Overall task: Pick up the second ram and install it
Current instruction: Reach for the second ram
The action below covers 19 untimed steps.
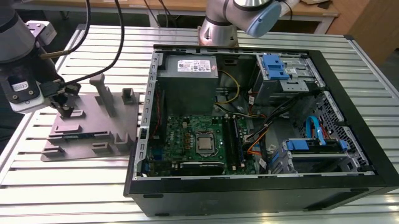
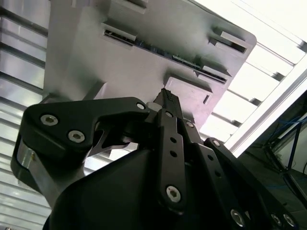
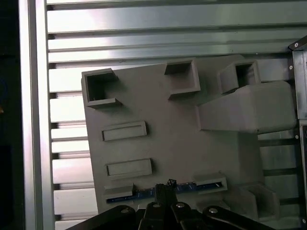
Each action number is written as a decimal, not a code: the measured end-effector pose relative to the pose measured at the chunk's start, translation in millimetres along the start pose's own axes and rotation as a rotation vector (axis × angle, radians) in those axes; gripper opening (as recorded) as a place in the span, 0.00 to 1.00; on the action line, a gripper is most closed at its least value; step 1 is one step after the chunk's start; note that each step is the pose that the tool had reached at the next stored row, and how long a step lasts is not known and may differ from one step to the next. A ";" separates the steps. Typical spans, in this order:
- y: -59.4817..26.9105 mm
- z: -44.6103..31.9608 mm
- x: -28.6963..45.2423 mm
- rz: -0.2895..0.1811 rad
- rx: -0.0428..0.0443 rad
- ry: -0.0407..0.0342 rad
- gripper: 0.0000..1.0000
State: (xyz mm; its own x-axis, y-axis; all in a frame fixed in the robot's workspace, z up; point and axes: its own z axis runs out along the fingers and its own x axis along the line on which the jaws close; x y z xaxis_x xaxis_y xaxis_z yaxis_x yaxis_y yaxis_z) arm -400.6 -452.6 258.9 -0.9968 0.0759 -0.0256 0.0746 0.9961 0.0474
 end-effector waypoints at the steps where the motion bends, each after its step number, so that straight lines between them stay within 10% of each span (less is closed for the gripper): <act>1: -0.1 1.8 0.1 0.000 0.0000 0.0001 0.11; 19: -1.8 26.8 -0.4 0.000 0.0002 0.0030 0.11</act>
State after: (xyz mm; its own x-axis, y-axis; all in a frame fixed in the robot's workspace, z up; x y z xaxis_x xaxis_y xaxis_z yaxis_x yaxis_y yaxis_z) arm -399.6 -453.2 232.1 -0.9969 0.0757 -0.0226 0.0746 0.9961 0.0472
